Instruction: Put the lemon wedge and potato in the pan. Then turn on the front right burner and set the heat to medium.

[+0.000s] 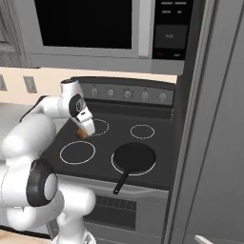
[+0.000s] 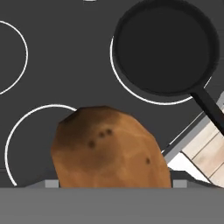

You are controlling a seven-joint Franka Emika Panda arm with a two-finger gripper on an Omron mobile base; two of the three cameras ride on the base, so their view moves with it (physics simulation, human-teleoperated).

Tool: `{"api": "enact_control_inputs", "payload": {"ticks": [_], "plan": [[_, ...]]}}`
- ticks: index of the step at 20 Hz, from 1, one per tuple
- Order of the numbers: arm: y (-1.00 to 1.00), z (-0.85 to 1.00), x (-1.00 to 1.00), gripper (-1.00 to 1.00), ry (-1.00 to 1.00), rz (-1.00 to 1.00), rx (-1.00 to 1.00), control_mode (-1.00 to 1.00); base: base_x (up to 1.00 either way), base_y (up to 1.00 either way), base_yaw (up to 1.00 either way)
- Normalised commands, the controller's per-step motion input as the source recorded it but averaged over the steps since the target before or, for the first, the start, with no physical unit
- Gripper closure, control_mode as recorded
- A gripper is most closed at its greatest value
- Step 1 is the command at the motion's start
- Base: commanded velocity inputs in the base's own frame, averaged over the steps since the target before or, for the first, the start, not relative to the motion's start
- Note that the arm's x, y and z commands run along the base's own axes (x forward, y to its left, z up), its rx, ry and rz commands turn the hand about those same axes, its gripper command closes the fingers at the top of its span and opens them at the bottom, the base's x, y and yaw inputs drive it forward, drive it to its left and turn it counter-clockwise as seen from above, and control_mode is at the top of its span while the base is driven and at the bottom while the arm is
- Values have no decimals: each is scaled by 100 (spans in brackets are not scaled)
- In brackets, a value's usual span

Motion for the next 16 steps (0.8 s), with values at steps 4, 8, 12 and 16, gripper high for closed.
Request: {"api": "enact_control_inputs", "payload": {"ticks": [4,8,12,16], "plan": [[-100,0,0,100,0,0,0,-100,0,0,0],[-100,0,0,100,0,0,0,-100,0,0,0],[-100,0,0,100,0,0,0,-100,0,0,0],[-94,-2,0,100,0,0,0,-100,0,0,0]]}}
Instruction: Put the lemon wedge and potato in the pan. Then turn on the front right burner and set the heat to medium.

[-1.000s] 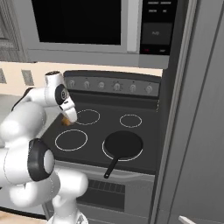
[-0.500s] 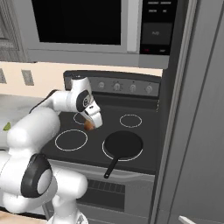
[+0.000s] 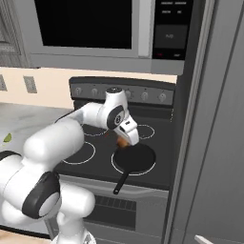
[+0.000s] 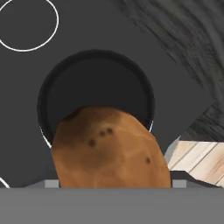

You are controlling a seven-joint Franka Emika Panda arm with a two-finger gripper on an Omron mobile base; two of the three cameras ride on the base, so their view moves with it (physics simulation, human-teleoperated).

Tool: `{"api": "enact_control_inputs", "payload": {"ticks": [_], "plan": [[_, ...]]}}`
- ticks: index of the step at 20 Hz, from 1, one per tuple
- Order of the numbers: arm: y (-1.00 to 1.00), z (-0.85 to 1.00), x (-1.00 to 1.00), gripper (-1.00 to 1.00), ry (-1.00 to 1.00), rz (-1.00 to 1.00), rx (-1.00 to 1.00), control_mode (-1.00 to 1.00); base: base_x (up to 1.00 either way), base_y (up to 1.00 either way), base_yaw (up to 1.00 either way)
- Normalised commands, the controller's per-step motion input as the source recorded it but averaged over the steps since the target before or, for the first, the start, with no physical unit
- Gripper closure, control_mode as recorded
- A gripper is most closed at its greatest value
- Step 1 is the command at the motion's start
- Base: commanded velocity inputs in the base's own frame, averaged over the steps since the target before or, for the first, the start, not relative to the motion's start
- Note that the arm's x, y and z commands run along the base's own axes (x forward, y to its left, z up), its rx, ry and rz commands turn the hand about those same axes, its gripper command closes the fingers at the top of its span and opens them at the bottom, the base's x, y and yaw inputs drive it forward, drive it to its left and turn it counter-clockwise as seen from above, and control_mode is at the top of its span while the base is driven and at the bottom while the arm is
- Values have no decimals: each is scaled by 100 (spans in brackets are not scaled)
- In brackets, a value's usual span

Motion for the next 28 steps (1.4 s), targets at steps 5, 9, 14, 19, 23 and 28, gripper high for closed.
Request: {"api": "enact_control_inputs", "payload": {"ticks": [5,9,14,19,23,28], "plan": [[-60,-21,0,100,-1,0,0,-100,0,0,0],[-3,-34,0,100,-1,0,3,-100,0,0,0],[-5,-55,0,100,0,0,3,-100,0,0,0],[-18,-39,0,100,0,0,5,-100,0,0,0],[-2,-33,0,100,0,0,2,-100,0,0,0],[0,-27,3,100,0,0,0,-100,0,0,0]]}}
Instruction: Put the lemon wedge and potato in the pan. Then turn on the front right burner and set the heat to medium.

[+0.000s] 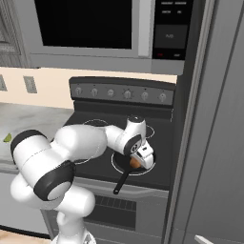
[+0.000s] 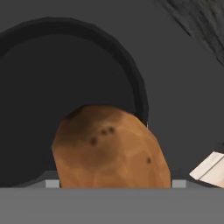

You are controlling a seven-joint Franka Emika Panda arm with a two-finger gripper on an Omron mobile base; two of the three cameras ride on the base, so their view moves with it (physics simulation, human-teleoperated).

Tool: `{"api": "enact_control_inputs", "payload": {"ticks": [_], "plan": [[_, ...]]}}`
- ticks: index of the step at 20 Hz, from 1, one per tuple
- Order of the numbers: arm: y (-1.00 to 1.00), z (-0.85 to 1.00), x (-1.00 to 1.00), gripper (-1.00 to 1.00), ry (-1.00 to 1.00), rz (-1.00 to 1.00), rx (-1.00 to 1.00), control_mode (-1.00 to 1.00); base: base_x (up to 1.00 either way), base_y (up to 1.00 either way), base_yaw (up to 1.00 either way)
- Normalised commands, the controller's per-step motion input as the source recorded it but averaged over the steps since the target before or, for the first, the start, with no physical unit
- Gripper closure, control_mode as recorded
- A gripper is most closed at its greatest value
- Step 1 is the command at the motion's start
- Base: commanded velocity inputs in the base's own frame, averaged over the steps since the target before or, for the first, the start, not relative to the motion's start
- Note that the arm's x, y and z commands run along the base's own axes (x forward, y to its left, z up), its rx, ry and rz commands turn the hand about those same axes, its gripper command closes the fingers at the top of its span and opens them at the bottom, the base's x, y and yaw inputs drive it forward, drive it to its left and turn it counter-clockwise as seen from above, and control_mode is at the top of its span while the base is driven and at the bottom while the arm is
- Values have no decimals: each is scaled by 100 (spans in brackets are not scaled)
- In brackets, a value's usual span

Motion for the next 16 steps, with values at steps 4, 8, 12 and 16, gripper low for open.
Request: {"api": "enact_control_inputs", "payload": {"ticks": [4,8,12,16], "plan": [[0,-25,9,-100,0,1,0,-100,0,0,0],[0,-17,8,-100,0,1,0,-100,0,0,0],[0,-2,9,-100,0,0,0,-100,0,0,0],[0,0,8,-100,0,0,0,-100,0,0,0]]}}
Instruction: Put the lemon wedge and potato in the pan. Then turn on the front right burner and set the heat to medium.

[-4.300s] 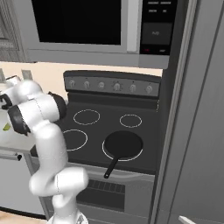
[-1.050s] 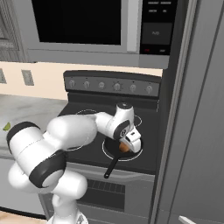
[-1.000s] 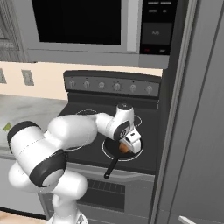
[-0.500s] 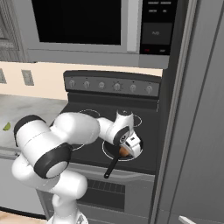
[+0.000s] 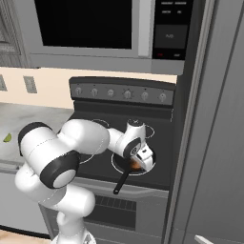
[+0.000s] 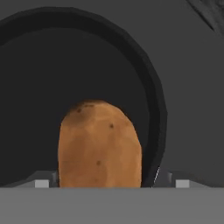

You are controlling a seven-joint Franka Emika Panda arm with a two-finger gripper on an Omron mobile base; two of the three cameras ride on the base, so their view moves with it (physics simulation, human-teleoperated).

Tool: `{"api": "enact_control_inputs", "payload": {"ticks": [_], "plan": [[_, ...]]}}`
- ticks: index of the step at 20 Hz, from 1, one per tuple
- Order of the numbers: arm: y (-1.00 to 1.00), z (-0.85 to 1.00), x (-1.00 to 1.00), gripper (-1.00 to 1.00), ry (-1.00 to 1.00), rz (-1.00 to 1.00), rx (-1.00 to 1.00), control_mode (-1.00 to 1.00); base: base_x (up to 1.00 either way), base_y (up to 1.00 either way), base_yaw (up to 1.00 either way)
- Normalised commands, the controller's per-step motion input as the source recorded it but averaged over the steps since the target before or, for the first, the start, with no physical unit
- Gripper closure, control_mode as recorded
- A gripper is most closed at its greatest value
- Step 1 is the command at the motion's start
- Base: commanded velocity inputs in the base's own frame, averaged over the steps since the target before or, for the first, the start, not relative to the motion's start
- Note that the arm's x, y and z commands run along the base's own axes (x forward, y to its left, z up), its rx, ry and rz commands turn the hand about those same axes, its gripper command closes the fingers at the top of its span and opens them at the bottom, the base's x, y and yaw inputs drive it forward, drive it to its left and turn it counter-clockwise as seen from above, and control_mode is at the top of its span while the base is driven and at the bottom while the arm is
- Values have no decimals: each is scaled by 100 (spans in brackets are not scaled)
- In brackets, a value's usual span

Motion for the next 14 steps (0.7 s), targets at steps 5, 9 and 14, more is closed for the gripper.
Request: {"api": "enact_control_inputs", "payload": {"ticks": [5,9,14], "plan": [[0,0,8,-100,0,0,0,-100,0,0,0],[0,0,1,-100,0,0,0,-100,0,0,0],[15,19,0,-100,0,0,0,-100,0,0,0]]}}
